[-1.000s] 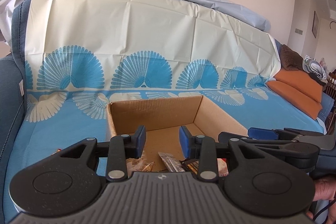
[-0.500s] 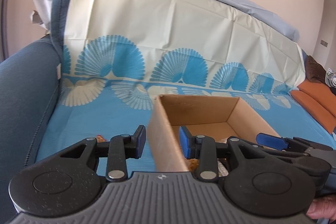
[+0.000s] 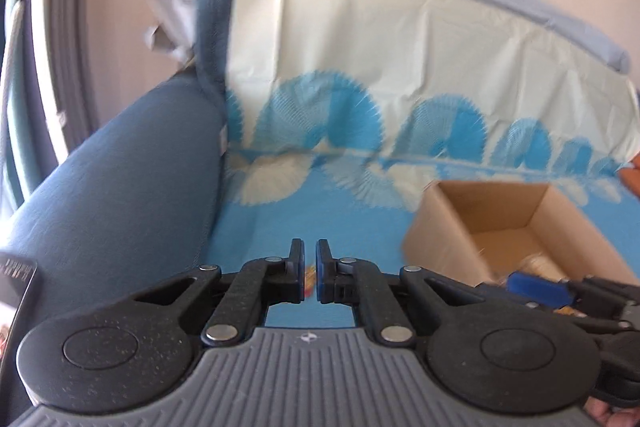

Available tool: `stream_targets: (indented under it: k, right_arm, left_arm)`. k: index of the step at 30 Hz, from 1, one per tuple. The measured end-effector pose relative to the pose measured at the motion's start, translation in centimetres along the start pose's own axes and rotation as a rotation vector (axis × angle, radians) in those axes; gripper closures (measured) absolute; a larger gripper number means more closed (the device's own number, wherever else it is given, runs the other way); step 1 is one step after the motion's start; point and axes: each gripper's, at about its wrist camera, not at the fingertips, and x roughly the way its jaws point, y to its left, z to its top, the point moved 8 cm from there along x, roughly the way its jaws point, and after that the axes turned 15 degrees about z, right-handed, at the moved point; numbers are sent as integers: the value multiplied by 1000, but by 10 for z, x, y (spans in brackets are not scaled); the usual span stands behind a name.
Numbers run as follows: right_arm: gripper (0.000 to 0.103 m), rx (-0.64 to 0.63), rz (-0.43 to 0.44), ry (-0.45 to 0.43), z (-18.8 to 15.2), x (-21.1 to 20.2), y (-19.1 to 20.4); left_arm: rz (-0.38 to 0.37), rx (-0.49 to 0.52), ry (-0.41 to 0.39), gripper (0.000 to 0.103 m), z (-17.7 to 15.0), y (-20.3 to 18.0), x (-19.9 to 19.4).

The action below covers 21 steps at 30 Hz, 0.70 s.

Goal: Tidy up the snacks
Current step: 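Move the right tool to the red pack while the left tool moves to the small candy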

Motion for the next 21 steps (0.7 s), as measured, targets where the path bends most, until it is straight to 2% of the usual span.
stream_targets:
  k: [2,4,10,13,17,19,20,21]
  right_arm:
    - [62,-24,29,14,-3,8,14]
    - [62,-48,48,34,-6,17,27]
    - [62,-66,100,96,-21,41,50]
    - [61,-62,106,156,-37,56,55]
    - [48,-56,110,229,-54,76,59]
    - [32,-48,129,234,-59,82,62]
    - [20,-55,129,248,-65,85,63]
    - [19,-59,119,279,-72,90,64]
  left_arm:
    - [25,-38,70,98,-9,16,15]
    - [73,-46,97,98,-14,29,24]
    - [99,-60,114,98,-25,44,37]
    - [102,-59,123,97,-27,46,44]
    - [100,-61,122,97,-27,47,49]
    - [102,-64,119,97,-27,49,51]
    - [103,-66,119,97,-27,49,51]
    - [103,-69,122,97,-27,49,53]
